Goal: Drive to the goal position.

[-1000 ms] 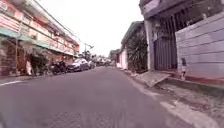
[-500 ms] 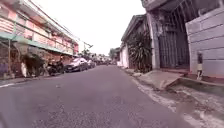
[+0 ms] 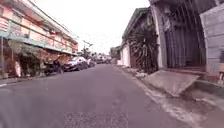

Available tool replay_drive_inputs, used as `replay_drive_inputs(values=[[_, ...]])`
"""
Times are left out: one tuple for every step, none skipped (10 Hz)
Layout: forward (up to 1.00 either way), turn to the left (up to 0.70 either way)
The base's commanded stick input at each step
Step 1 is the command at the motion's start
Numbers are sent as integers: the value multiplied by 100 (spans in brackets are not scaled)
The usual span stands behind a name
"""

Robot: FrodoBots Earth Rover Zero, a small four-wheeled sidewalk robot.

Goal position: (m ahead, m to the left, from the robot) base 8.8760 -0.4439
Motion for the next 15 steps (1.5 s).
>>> replay_drive_inputs(values=[[100, 13], [100, 30], [100, 28], [100, 0], [100, 0], [100, 0], [100, 0], [100, 0], [100, 0], [100, 0], [100, 0], [100, 0], [100, 0], [100, 0], [100, 0]])
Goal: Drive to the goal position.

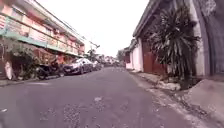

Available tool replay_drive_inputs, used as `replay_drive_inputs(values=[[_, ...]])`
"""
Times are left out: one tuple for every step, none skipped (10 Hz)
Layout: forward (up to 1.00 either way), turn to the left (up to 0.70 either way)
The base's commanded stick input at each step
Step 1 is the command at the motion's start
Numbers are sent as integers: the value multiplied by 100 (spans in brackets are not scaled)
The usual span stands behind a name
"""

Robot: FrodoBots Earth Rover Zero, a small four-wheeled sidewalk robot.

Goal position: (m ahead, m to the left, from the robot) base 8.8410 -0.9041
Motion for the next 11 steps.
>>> replay_drive_inputs(values=[[100, 0], [100, 0], [100, 0], [100, 0], [100, 0], [100, 0], [100, 0], [100, 0], [100, 0], [100, 0], [100, 0]])
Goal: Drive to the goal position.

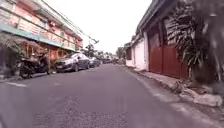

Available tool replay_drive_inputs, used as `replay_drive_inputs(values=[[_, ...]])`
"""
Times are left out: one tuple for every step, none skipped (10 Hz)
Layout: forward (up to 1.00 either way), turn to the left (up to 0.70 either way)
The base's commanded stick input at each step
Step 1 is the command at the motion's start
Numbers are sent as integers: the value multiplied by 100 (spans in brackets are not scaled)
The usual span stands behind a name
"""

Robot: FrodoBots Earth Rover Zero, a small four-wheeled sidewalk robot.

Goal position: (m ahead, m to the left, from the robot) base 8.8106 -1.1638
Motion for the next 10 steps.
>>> replay_drive_inputs(values=[[100, 0], [100, 0], [100, -18], [100, -35], [100, -11], [100, 0], [100, 0], [100, 0], [100, 0], [100, 0]])
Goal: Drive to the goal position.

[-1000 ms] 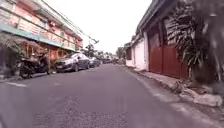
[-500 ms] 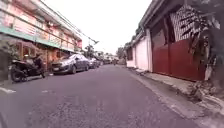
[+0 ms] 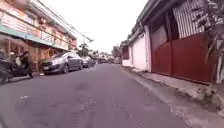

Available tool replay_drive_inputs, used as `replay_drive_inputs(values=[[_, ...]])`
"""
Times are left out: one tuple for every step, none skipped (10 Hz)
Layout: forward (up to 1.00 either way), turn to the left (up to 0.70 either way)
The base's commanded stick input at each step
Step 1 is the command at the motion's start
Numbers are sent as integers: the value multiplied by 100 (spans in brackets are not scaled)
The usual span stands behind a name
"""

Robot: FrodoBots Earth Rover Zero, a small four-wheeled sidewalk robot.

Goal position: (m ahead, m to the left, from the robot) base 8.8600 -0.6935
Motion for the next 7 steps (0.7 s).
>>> replay_drive_inputs(values=[[100, 0], [100, 0], [100, 0], [100, 0], [100, 0], [100, 0], [100, 0]])
